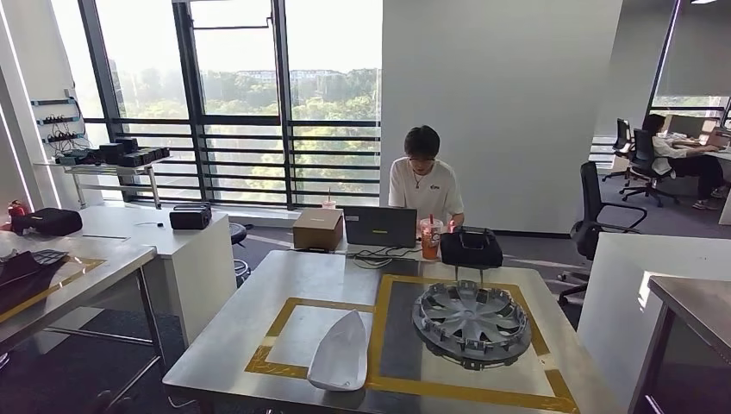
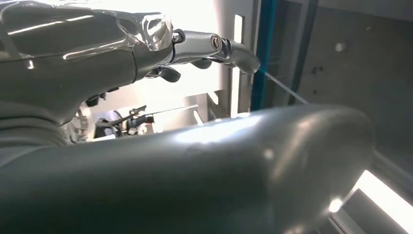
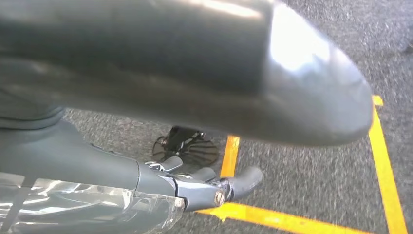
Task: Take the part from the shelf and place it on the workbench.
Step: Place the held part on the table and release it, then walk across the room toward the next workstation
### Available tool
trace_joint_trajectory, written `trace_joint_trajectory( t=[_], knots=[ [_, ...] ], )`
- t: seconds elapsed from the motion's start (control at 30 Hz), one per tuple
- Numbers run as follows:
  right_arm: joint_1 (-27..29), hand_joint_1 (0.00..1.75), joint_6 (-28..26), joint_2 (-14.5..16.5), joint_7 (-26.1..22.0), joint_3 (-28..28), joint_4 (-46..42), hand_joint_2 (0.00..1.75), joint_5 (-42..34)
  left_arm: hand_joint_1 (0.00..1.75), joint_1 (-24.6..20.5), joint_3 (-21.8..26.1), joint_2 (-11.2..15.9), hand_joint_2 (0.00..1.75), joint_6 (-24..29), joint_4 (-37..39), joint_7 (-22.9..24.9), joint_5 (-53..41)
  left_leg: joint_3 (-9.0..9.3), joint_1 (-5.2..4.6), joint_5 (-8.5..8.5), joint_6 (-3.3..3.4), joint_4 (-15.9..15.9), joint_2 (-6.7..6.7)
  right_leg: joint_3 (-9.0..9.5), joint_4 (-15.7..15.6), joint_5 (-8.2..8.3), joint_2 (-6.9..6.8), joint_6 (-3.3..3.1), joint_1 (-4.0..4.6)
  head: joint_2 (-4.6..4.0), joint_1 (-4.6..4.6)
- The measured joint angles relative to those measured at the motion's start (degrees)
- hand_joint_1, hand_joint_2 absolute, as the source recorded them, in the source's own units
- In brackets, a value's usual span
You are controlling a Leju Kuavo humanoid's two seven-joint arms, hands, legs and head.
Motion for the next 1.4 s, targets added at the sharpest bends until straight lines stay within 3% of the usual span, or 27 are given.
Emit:
trace_joint_trajectory(
  t=[0.07,0.1,0.17,0.2,0.23,0.3,0.37,0.43,0.47,0.53,0.57,0.6,0.67,0.73,0.77,0.8,0.83,0.9,0.97,1.03,1.07,1.13,1.2,1.23,1.27,1.33,1.4],
  knots=[
    [0.07,0.0,0.02,0.06,-0.05,0.0,-0.01,0.0,0.09,0.0,0.05,-0.02,0.14,0.0,0.04,-0.04,0.01,-0.02,-0.83,0.25,-1.53,-0.64,1.29,-0.24,-0.93,0.01,0.87,-0.17,-0.95,-0.29,-0.03,-0.04],
    [0.09,0.0,0.03,0.08,-0.06,0.0,-0.01,0.0,0.12,0.0,0.09,-0.04,0.21,0.0,0.1,-0.05,0.0,-0.03,-1.61,0.38,-3.79,-0.93,3.33,-0.37,-1.49,-0.02,1.45,-0.3,-1.38,-0.46,-0.05,-0.05],
    [0.09,0.0,0.04,0.07,0.0,-0.01,-0.01,0.0,0.19,0.0,0.14,-0.07,0.36,0.0,0.35,-0.06,-0.01,-0.05,-3.58,0.63,-9.82,-1.42,10.68,-0.48,-2.8,0.06,2.64,-0.43,-1.77,-0.42,-0.05,-0.18],
    [0.09,0.0,0.06,0.07,0.11,-0.02,-0.01,0.0,0.21,0.0,0.17,-0.08,0.44,0.0,0.49,-0.06,-0.03,-0.05,-4.31,0.71,-11.79,-1.58,14.49,-0.49,-3.51,0.13,3.26,-0.38,-1.73,-0.38,-0.06,-0.21],
    [0.09,0.0,0.09,0.07,0.25,-0.05,-0.01,0.0,0.22,0.0,0.19,-0.08,0.51,0.0,0.62,-0.06,-0.09,-0.1,-4.38,0.76,-12.49,-1.65,17.07,-0.5,-4.25,0.22,3.87,-0.29,-1.63,-0.35,-0.06,-0.26],
    [0.07,0.0,0.17,0.07,0.55,-0.12,-0.01,0.0,0.23,0.0,0.21,-0.09,0.62,0.0,0.81,-0.07,-0.31,-0.31,-1.6,0.78,-10.5,-1.51,15.96,-0.61,-5.64,0.44,4.97,0.07,-1.29,-0.33,-0.05,-0.3],
    [-0.05,0.0,0.23,0.07,0.75,-0.17,-0.01,0.0,0.22,0.0,0.21,-0.09,0.68,0.0,0.95,-0.23,-0.56,-0.66,4.58,0.75,-8.54,-1.0,7.96,-1.71,-6.79,0.69,5.88,0.59,-0.81,-0.28,-0.05,-0.34],
    [-0.28,0.0,0.28,-0.01,0.87,-0.19,0.0,0.0,0.21,0.0,0.3,-0.09,0.72,0.0,0.98,-0.62,-0.74,-0.91,8.91,0.55,-8.89,-0.51,1.22,-2.88,-7.6,0.82,6.83,1.12,-0.11,-0.26,-0.04,-0.31],
    [-0.37,0.0,0.24,-0.09,0.93,-0.2,0.02,0.0,0.2,0.0,0.35,-0.09,0.72,0.0,0.93,-0.8,-0.79,-0.98,9.39,0.37,-9.32,-0.32,0.03,-3.01,-7.95,0.8,7.35,1.37,0.31,-0.31,-0.04,-0.33],
    [-0.39,0.0,-0.21,-0.29,1.15,-0.26,0.12,0.0,0.19,0.0,0.37,-0.08,0.73,0.0,0.78,-1.13,-0.87,-1.07,8.8,0.21,-8.68,0.34,-0.37,-2.29,-8.56,0.89,8.0,1.72,1.1,-0.46,-0.04,-0.35],
    [-0.33,0.0,-0.6,-0.37,1.32,-0.3,0.22,0.0,0.2,0.0,0.32,-0.08,0.72,0.0,0.72,-1.26,-0.9,-1.17,8.37,0.26,-8.17,0.83,-0.48,-1.92,-9.11,1.66,7.33,1.54,1.21,-0.47,-0.04,-0.32],
    [-0.3,0.0,-0.99,-0.43,1.48,-0.33,0.34,0.0,0.2,0.0,0.28,-0.07,0.72,0.0,0.67,-1.39,-0.93,-1.28,7.85,0.32,-7.56,1.31,-0.64,-1.56,-9.97,3.46,5.78,1.23,1.11,-0.43,-0.05,-0.23],
    [-0.36,0.0,-1.48,-0.56,1.67,-0.35,0.6,0.0,0.2,0.0,0.24,-0.04,0.74,0.0,0.64,-1.57,-0.98,-1.55,6.47,0.24,-6.37,1.93,-0.69,-1.01,-12.59,10.57,0.8,0.58,0.65,-0.42,-0.05,-0.05],
    [-0.45,0.0,-1.53,-0.69,1.63,-0.35,0.77,0.0,0.22,0.0,0.26,-0.03,0.78,0.0,0.66,-1.64,-0.99,-1.86,4.92,0.02,-5.19,2.1,-0.63,-0.55,-14.3,17.67,-2.25,0.5,0.9,-0.43,-0.05,0.01],
    [-0.46,0.0,-1.45,-0.74,1.57,-0.35,0.85,0.0,0.25,0.0,0.26,-0.04,0.81,0.0,0.68,-1.64,-0.99,-2.02,4.16,-0.07,-4.62,2.09,-0.59,-0.4,-13.8,18.71,-2.12,0.49,1.32,-0.42,-0.04,0.04],
    [-0.46,0.0,-1.36,-0.78,1.49,-0.35,0.91,0.0,0.28,0.0,0.27,-0.05,0.85,0.0,0.7,-1.64,-0.99,-2.12,3.44,-0.17,-4.08,2.06,-0.53,-0.31,-12.18,17.52,-1.14,0.49,1.77,-0.41,-0.04,0.06],
    [-0.46,0.0,-1.28,-0.81,1.41,-0.35,0.97,0.0,0.29,0.0,0.26,-0.07,0.9,0.0,0.72,-1.65,-0.99,-2.16,2.79,-0.26,-3.56,1.99,-0.45,-0.26,-9.46,14.17,0.16,0.47,2.03,-0.36,-0.04,0.08],
    [-0.51,0.0,-1.17,-1.03,1.3,-0.34,1.02,0.0,0.3,0.0,0.29,-0.16,1.01,0.0,0.75,-1.67,-0.99,-2.22,1.8,-0.39,-2.64,1.68,-0.24,-0.23,-3.15,4.87,1.03,0.35,1.43,-0.07,-0.03,0.07],
    [-0.49,0.0,-1.07,-1.27,1.22,-0.34,1.05,0.0,0.28,0.0,0.37,-0.3,1.14,0.0,0.83,-1.7,-0.99,-2.37,1.36,-0.3,-1.71,1.11,-0.24,-0.17,-0.25,-0.28,0.69,0.24,0.45,0.41,-0.03,0.04],
    [-0.4,0.0,-1.0,-1.4,1.18,-0.37,1.07,0.0,0.29,0.0,0.45,-0.4,1.22,0.0,0.89,-1.73,-0.99,-2.47,1.08,-0.14,-1.04,0.44,-0.34,-0.21,-0.73,-0.81,1.4,0.19,-0.22,0.42,-0.03,0.05],
    [-0.41,0.0,-0.97,-1.45,1.18,-0.39,1.07,0.0,0.31,0.0,0.48,-0.42,1.32,0.0,0.9,-1.75,-0.99,-2.48,0.72,-0.08,-1.62,0.11,0.08,-0.33,-1.04,-0.98,1.87,0.1,-0.62,0.22,-0.04,0.06],
    [-0.41,0.0,-0.92,-1.45,1.18,-0.39,1.08,0.0,0.32,0.0,0.53,-0.43,1.56,0.0,0.96,-1.78,-0.99,-2.5,-0.73,0.17,-5.89,-0.57,4.03,-0.53,-1.91,-1.21,3.07,-0.14,-1.37,-0.3,-0.05,-0.05],
    [-0.41,0.0,-0.91,-1.39,1.18,-0.39,1.11,0.0,0.32,0.0,0.6,-0.45,1.75,0.0,1.02,-1.79,-0.99,-2.5,-2.79,0.63,-11.6,-1.27,11.98,-0.59,-3.16,-1.07,4.2,-0.27,-1.55,-0.29,-0.05,-0.2],
    [-0.4,0.0,-0.91,-1.34,1.18,-0.39,1.14,0.0,0.32,0.0,0.63,-0.45,1.85,0.0,1.03,-1.79,-0.99,-2.5,-3.37,0.87,-13.01,-1.58,15.47,-0.59,-3.92,-0.89,4.73,-0.29,-1.42,-0.33,-0.05,-0.23],
    [-0.39,0.0,-0.9,-1.29,1.18,-0.39,1.17,0.0,0.32,0.0,0.65,-0.46,1.94,0.0,1.03,-1.79,-0.99,-2.5,-3.15,1.08,-13.08,-1.84,17.29,-0.58,-4.73,-0.61,5.21,-0.3,-1.23,-0.44,-0.05,-0.26],
    [-0.37,0.0,-0.61,-1.21,1.18,-0.4,1.21,0.0,0.31,0.0,0.66,-0.46,2.11,0.0,1.04,-1.79,-0.99,-2.5,0.5,1.53,-10.48,-2.3,14.25,-0.58,-6.43,0.35,5.87,-0.29,-0.74,-0.83,-0.04,-0.3],
    [-0.35,0.0,0.2,-1.19,1.18,-0.42,1.07,0.0,0.27,0.0,0.62,-0.49,2.27,0.0,1.15,-1.81,-0.99,-2.49,6.09,1.8,-9.4,-2.73,6.3,-0.82,-7.97,1.56,6.32,-0.24,-0.14,-1.0,-0.03,-0.39]
  ],
)
